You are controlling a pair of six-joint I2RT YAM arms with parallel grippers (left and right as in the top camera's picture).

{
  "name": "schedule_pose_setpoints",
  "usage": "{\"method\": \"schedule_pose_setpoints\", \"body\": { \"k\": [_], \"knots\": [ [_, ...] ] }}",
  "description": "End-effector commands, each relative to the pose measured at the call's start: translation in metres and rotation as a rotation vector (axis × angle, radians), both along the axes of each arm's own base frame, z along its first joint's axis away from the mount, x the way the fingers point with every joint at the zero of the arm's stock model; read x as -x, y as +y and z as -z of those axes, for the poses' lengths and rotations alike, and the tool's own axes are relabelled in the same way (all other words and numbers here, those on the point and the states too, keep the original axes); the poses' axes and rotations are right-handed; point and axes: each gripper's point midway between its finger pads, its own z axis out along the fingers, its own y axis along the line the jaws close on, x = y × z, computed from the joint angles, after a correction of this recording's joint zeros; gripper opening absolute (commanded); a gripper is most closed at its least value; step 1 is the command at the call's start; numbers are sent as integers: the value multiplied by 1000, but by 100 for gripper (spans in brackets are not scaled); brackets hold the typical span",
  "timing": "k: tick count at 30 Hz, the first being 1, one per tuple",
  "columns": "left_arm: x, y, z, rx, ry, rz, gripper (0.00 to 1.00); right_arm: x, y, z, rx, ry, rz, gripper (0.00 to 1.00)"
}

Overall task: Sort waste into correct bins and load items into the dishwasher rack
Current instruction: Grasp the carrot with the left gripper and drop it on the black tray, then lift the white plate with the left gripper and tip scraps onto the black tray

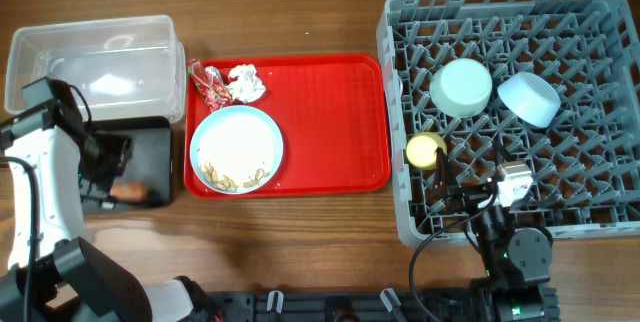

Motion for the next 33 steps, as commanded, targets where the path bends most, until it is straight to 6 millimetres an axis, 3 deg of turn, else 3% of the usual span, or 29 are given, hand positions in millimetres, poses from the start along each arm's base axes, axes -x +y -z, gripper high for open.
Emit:
{"method": "schedule_pose_setpoints", "body": {
  "k": [1,4,5,8,12,16,19,22,24,25,27,29,32,33],
  "knots": [
    [-28,-28,-35,88,-145,149,100,0,0,-2,-18,-10,-2,100],
    [-44,-63,-49,77,-202,336,95,0,0,-2,-19,-9,-2,100],
    [-51,-83,-51,68,-213,452,92,0,0,-2,-19,-9,-2,100],
    [-63,-133,-44,-36,-175,711,83,0,0,-2,-19,-9,-2,100],
    [-74,-201,-13,-214,-122,1013,55,0,0,-2,-18,-10,-2,100],
    [-84,-247,24,-275,-94,1159,54,0,0,-2,-19,-9,-2,100],
    [-87,-262,59,-270,-42,1199,45,0,0,-2,-18,-10,-2,100],
    [-84,-261,93,-262,40,1208,40,0,0,-2,-19,-9,-2,100],
    [-83,-264,106,-243,58,1213,25,0,0,-2,-19,-9,-2,100],
    [-83,-264,107,-239,59,1215,14,0,0,-2,-18,-10,-2,100],
    [-82,-265,104,-236,58,1216,4,0,0,-2,-19,-9,-2,100],
    [-83,-266,95,-236,56,1216,4,0,0,-2,-19,-9,-2,100],
    [-86,-268,67,-236,48,1215,4,0,0,-2,-19,-9,-2,100],
    [-89,-269,48,-237,36,1214,4,0,0,-2,-19,-9,-2,100]
  ]
}}
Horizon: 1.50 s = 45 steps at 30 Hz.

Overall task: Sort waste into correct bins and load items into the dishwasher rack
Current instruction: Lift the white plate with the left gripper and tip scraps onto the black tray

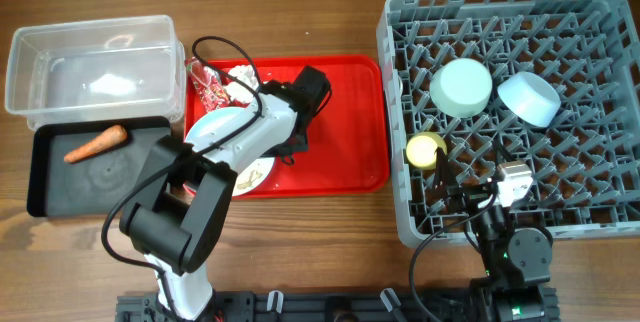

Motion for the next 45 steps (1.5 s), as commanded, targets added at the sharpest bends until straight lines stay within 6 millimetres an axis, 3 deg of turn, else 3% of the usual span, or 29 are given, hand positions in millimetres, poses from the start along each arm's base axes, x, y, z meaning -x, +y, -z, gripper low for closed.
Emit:
{"method": "schedule_pose_setpoints", "body": {
  "k": [1,5,9,14,20,25,32,38,42,45],
  "knots": [
    [-13,-8,-54,37,-56,-6,4,0,0,-2,-19,-9,-2,100],
    [-14,4,-110,70,-111,-37,4,0,0,-2,-19,-9,-2,100],
    [-4,41,-140,75,-131,-118,4,0,0,-2,-19,-9,-2,100],
    [-8,95,-148,149,-91,-153,4,0,0,-2,-19,-9,-2,100],
    [-33,137,-153,435,-154,-181,4,0,0,-2,-19,-9,-2,100],
    [-37,160,-169,689,-233,-179,4,0,0,-2,-19,-9,-2,100],
    [-18,189,-216,1066,-429,-128,4,0,0,-2,-19,-9,-2,100],
    [13,227,-234,1185,-573,-210,4,0,0,-2,-19,-9,-2,100],
    [32,238,-236,1232,-630,-252,4,0,0,-2,-19,-9,-2,100],
    [33,240,-239,1239,-658,-246,4,0,0,-2,-19,-9,-2,100]
  ]
}}
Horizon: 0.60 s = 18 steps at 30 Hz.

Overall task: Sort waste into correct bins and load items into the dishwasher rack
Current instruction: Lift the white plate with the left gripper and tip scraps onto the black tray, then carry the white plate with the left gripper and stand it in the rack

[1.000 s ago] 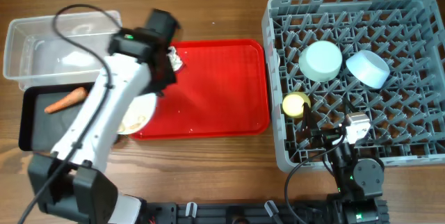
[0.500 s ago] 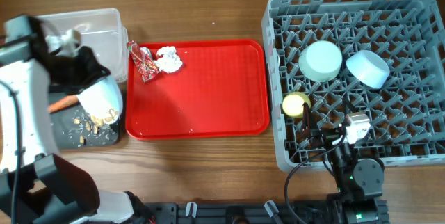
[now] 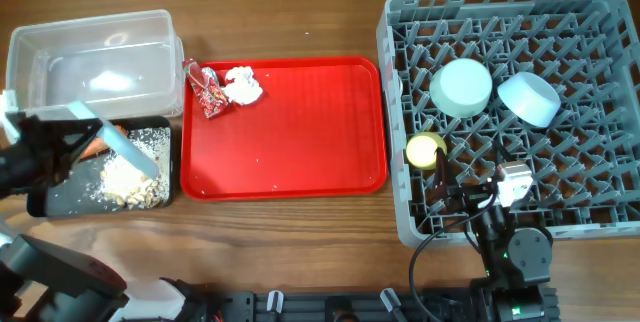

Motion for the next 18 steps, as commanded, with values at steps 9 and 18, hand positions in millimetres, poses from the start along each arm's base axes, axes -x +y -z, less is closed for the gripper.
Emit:
{"method": "schedule_pose_setpoints", "body": {
  "k": [9,18],
  "knots": [
    [-23,-62,-37,-158,-245,209,4,0,0,-2,-18,-10,-2,100],
    [-97,-221,-68,-209,-436,512,4,0,0,-2,-18,-10,-2,100]
  ]
}}
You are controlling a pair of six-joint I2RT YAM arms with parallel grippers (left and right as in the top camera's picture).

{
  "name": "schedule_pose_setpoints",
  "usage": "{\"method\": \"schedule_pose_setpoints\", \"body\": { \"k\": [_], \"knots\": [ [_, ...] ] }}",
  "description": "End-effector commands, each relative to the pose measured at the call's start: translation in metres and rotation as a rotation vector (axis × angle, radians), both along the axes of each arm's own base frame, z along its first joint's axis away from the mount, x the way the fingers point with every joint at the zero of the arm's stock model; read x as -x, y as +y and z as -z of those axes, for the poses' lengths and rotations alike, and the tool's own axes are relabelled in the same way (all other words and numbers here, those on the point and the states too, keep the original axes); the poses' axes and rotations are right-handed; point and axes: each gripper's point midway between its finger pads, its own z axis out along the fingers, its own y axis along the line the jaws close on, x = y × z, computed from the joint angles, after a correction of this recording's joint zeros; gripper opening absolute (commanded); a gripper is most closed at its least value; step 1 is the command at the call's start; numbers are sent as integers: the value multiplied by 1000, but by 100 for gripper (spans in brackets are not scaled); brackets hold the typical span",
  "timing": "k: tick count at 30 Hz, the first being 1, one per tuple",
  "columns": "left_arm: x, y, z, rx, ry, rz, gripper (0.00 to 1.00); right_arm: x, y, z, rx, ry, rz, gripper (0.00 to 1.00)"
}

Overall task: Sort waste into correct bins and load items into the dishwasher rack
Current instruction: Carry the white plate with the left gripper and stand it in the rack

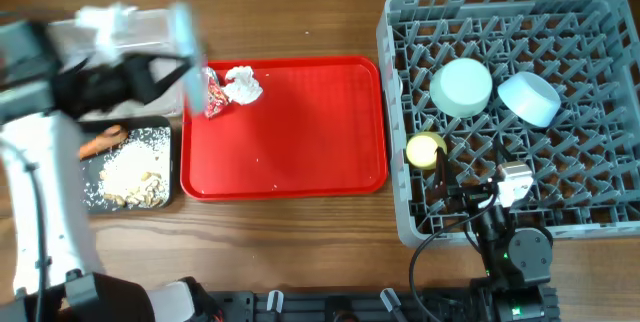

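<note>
My left gripper [160, 70] is raised over the table's upper left, shut on a pale blue plate [181, 37] that stands on edge and is motion-blurred. Below it, the black bin [92, 194] holds a heap of food scraps [130, 177] and a carrot [103, 142]. A red wrapper [212, 93] and a crumpled white tissue [242, 85] lie in the red tray's [300, 142] top left corner. The grey dishwasher rack [600, 212] holds a pale bowl [461, 87], a white cup [528, 98] and a small yellow item [425, 149]. My right gripper [458, 198] rests at the rack's front edge.
A clear plastic bin [70, 34] sits at the far left behind the black bin, mostly hidden by my left arm. Bare wooden table runs along the front and back edges.
My left gripper has lifted the plate from its tilt over the black bin to higher up, near the clear bin and the red tray's left edge. The scraps stay in the black bin.
My left gripper was at the black bin with the carrot. Then it reached the plate of scraps on the red tray. Later the plate was tilted over the black bin with the scraps fallen in. Now it is held raised. The right arm stayed still.
</note>
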Motion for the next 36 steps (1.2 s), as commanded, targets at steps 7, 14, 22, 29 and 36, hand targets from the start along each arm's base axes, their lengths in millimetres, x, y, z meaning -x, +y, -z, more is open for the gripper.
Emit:
{"method": "schedule_pose_setpoints", "body": {
  "k": [7,14,22,29,36],
  "knots": [
    [-47,-240,-58,348,24,183,4,0,0,-1,-19,-4,-2,100],
    [-60,-335,11,513,383,44,4,0,0,-1,-18,-5,-2,100],
    [-89,-328,53,507,462,-124,90,0,0,-1,-18,-5,-2,100],
    [-103,-241,24,301,254,-185,100,0,0,-1,-18,-5,-2,100],
    [-84,-110,140,-468,294,-443,94,0,0,-1,-18,-5,-2,100]
  ]
}}
